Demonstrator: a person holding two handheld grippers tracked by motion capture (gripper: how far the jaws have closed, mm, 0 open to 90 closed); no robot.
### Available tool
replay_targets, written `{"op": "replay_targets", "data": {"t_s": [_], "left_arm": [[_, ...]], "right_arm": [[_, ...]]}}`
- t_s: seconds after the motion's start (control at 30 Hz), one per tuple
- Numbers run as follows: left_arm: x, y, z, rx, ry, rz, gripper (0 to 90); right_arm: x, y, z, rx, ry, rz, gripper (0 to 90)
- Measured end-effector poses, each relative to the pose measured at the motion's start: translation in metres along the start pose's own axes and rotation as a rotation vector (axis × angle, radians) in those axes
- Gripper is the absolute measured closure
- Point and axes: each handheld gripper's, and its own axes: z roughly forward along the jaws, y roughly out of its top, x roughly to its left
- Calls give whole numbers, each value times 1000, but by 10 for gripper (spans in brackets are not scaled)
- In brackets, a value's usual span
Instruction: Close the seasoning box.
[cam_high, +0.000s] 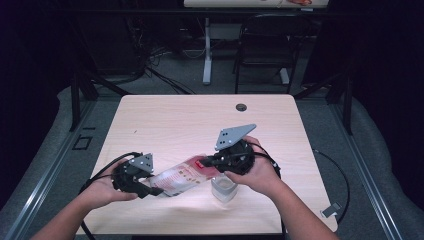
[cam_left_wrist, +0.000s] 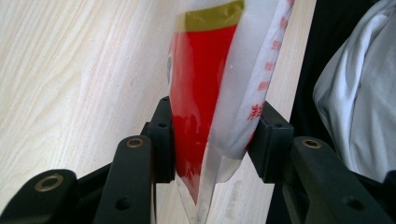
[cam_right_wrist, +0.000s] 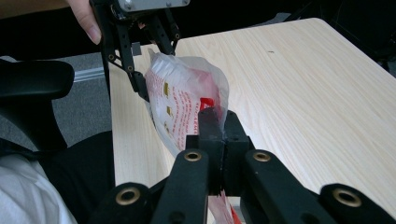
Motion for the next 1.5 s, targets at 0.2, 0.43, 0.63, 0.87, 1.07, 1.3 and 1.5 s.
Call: {"op": "replay_targets", "data": {"t_s": [0.2, 0.43, 0.63, 0.87, 1.07, 1.3, 1.5], "left_arm": [[1, 4, -4, 28, 1, 9, 590], [3, 8, -5, 54, -1, 12, 591], [3, 12, -9, 77, 4, 25, 592], [4, 16, -13, 93, 9, 35, 593], [4, 19, -16, 101, 16, 41, 594], [5, 23, -21, 105, 25, 48, 595], [5, 25, -23, 103, 30, 53, 597]], "right_arm": [[-1, -4, 0, -9, 2, 8, 900], [-2, -10, 0, -12, -6, 19, 900], [-3, -13, -1, -15, -6, 22, 900], [-4, -17, -1, -29, -7, 31, 900], [-5, -19, -2, -39, -11, 34, 900], [-6, -21, -4, -51, -19, 42, 900], [-7, -24, -6, -62, -19, 52, 900]]}}
